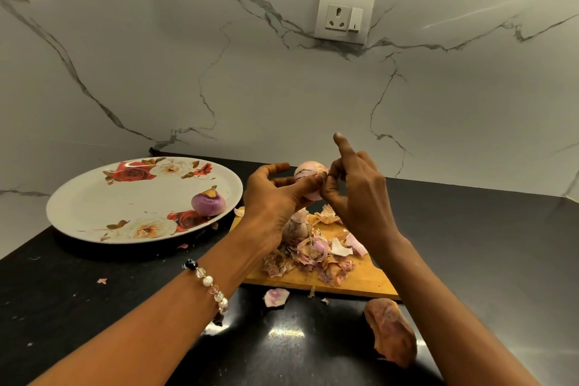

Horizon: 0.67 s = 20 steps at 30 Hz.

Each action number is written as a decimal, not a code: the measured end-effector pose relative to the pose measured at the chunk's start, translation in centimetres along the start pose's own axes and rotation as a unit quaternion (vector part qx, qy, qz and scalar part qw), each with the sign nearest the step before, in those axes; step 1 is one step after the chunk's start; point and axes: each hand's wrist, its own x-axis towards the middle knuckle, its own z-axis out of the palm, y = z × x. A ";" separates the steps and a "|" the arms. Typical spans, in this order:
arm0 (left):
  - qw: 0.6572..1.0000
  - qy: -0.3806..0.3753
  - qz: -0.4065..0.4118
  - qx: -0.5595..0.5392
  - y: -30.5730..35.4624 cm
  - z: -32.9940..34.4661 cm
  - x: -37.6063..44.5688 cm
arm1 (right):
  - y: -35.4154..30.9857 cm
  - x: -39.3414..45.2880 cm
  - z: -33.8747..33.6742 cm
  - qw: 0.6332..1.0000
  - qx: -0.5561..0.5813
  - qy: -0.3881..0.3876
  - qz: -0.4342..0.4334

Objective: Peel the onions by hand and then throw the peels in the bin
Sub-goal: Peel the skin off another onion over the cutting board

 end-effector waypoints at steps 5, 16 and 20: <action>1.000 -0.013 0.006 0.000 0.3 0.1 -0.2 | 0.0 0.2 0.0 1.000 0.009 -0.001 0.010; 0.995 -0.027 -0.037 -0.083 0.9 -0.2 0.0 | 0.7 0.3 -0.7 0.981 0.146 0.060 0.109; 0.998 -0.015 -0.021 -0.063 0.8 -0.2 0.2 | 0.2 0.3 -1.0 0.985 0.142 0.049 0.080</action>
